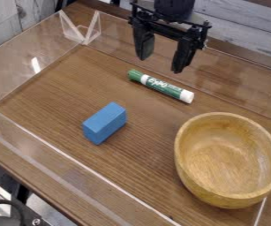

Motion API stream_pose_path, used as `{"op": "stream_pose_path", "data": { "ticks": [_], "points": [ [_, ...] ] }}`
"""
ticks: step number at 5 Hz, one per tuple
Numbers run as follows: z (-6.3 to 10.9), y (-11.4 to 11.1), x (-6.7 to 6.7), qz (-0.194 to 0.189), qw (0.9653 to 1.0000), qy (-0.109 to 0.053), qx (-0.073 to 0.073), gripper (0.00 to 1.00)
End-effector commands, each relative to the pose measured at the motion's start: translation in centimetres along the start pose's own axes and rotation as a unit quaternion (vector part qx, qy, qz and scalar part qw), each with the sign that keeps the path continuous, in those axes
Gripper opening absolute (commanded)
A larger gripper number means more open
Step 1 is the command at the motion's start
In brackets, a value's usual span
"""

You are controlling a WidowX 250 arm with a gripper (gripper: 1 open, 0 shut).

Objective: Put the blue block in the brown bowl

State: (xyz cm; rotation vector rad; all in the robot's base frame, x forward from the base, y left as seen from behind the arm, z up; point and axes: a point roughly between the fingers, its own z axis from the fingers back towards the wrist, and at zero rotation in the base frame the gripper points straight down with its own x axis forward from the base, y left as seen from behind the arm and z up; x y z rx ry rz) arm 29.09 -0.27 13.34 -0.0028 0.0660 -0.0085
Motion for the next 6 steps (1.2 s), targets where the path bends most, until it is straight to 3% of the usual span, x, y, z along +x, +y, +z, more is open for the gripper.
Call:
{"op": "stream_pose_path", "data": {
  "ticks": [1,4,6],
  "points": [
    [-0.6,0.2,-0.5,-0.003,1.0,0.004,0.001,1.0],
    [-2.6,2.8,-4.6,-0.045,0.9981,-0.041,0.015,1.0],
    [-4.3,4.8,-5.3,-0.051,0.9965,-0.064,0.018,1.0]
  ]
}}
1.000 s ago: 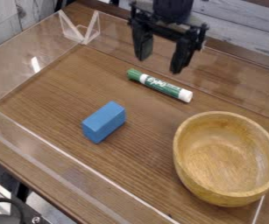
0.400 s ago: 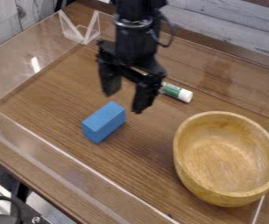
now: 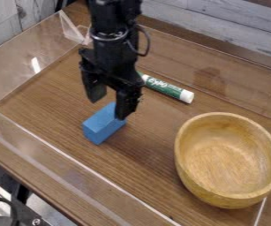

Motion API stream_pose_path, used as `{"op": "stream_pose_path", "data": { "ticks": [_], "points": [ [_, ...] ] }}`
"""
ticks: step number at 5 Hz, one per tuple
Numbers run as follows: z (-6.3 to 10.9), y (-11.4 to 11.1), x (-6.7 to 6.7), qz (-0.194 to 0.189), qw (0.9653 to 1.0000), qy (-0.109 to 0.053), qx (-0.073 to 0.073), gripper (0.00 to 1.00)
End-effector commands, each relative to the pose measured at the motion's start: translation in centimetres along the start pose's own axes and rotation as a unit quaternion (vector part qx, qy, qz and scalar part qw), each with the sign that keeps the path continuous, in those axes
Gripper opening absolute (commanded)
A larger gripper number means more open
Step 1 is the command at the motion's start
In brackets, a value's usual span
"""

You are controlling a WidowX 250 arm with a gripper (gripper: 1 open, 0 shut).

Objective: Put the blue block in the brown bowl

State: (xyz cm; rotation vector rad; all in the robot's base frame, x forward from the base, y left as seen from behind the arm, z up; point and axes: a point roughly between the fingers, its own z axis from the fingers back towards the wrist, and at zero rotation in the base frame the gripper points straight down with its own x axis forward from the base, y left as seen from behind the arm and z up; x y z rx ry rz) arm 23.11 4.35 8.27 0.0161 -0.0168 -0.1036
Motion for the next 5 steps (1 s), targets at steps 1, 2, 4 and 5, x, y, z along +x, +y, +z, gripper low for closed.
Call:
{"op": "stream_pose_path", "data": {
  "ticks": [1,2,4,5],
  "points": [
    [0.3,0.5,0.4,-0.01,0.9997,-0.024,0.004,1.0],
    [-0.5,0.6,0.3,-0.017,0.9996,-0.023,0.001,1.0],
    [-2.2,0.8,0.3,-0.028,0.9992,-0.028,-0.005,1.0],
    [-3.1,0.9,0.3,-0.034,0.9988,-0.034,-0.008,1.0]
  ]
}}
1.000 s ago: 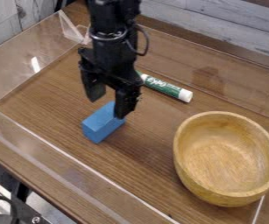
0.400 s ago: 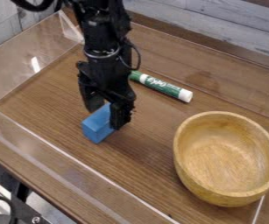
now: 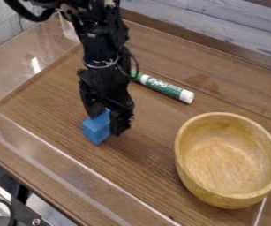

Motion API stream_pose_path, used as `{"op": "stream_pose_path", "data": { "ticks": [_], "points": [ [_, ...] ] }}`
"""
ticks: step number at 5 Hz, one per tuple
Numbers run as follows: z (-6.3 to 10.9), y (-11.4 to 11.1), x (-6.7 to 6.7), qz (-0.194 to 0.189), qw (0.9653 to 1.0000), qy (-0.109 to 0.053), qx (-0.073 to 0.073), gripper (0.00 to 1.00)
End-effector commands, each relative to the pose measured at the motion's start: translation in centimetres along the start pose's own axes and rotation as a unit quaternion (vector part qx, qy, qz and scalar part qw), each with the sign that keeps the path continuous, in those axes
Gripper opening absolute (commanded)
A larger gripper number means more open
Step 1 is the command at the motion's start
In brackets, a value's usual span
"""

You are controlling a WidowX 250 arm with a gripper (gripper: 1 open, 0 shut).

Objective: Put the blue block in the brown bowl

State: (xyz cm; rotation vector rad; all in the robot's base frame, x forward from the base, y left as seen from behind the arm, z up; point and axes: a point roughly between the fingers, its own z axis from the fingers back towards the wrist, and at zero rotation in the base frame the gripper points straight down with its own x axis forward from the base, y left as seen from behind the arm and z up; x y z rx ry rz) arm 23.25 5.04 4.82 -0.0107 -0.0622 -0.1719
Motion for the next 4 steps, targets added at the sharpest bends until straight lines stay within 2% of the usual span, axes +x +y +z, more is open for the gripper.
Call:
{"op": "stream_pose_path", "data": {
  "ticks": [1,2,3,4],
  "points": [
    [-0.29,0.43,0.33,-0.004,0.9999,-0.015,0.0,1.0],
    [-0.92,0.39,0.26,-0.007,0.9998,-0.017,-0.003,1.0],
    [-1.21,0.38,0.43,-0.014,0.9997,-0.021,-0.003,0.0],
    [-1.06,0.2,0.64,-0.018,0.9995,-0.025,-0.002,0.0]
  ]
}}
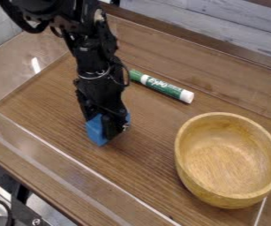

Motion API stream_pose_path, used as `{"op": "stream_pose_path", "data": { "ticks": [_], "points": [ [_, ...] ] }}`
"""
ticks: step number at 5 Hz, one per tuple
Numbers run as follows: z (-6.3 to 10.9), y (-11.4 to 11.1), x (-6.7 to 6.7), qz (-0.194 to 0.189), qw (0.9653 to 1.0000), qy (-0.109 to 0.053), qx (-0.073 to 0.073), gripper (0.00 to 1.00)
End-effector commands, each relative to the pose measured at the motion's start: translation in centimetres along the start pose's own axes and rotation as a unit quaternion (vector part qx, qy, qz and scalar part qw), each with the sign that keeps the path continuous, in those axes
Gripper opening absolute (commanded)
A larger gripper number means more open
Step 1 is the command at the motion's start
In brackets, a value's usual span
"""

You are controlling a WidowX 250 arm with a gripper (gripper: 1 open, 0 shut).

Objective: Put the blue block in the brown bowl

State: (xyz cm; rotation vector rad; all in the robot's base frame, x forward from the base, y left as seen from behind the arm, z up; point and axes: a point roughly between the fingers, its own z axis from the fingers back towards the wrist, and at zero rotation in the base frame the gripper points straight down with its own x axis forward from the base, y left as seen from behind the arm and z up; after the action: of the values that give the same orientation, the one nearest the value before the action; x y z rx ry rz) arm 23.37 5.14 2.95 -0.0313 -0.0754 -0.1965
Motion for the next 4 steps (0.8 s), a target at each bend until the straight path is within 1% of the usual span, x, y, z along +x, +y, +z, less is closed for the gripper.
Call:
{"op": "stream_pose_path", "data": {
  "ticks": [1,4],
  "points": [
    [0.99,-0.12,0.88,-0.011,0.9996,-0.022,0.01,0.0],
    [1.56,-0.67,1.54,-0.025,0.9989,-0.037,0.016,0.0]
  ]
}}
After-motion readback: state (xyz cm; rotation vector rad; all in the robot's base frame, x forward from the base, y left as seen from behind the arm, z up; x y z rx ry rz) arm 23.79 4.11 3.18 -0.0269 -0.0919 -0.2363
